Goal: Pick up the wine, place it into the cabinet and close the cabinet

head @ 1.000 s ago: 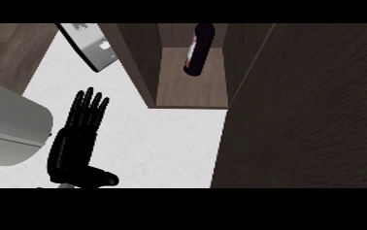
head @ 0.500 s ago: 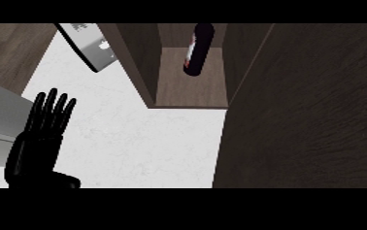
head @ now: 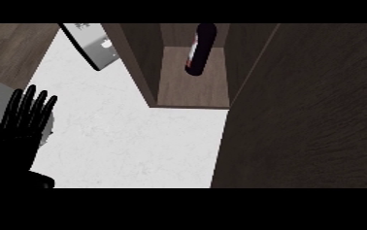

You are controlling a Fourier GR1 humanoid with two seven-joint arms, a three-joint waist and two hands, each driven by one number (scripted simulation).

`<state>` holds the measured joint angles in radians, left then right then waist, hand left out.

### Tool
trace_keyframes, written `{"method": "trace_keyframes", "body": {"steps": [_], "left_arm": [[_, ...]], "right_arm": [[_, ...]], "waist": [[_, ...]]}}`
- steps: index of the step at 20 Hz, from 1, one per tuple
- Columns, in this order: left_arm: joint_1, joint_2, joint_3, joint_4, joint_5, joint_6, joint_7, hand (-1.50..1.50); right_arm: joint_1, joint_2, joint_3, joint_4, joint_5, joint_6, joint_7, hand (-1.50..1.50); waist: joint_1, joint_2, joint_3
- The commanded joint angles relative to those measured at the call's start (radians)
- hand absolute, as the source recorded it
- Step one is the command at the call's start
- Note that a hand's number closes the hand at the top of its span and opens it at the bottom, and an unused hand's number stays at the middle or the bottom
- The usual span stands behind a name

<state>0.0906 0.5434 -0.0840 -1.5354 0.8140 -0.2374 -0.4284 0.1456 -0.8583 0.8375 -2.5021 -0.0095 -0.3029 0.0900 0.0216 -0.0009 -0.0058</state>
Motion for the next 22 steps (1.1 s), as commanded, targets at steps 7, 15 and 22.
{"method": "trace_keyframes", "body": {"steps": [7, 15, 22], "left_arm": [[-0.034, 0.045, 0.047, 0.026, 0.045, -0.059, 0.032, -1.5], [-0.045, 0.065, 0.068, 0.048, 0.052, -0.09, 0.039, -1.5], [-0.009, 0.066, 0.076, 0.062, 0.05, -0.123, 0.042, -1.5]], "right_arm": [[-0.166, 0.243, 0.035, -0.083, -0.104, 0.004, 0.173, 1.5], [-0.432, 0.458, -0.012, 0.115, -0.126, 0.0, 0.33, 1.5], [-0.86, 0.819, -0.118, 0.476, -0.101, -0.074, 0.537, 1.5]], "waist": [[0.034, 0.01, -0.002], [0.06, 0.008, -0.003], [0.037, 0.002, 0.0]]}}
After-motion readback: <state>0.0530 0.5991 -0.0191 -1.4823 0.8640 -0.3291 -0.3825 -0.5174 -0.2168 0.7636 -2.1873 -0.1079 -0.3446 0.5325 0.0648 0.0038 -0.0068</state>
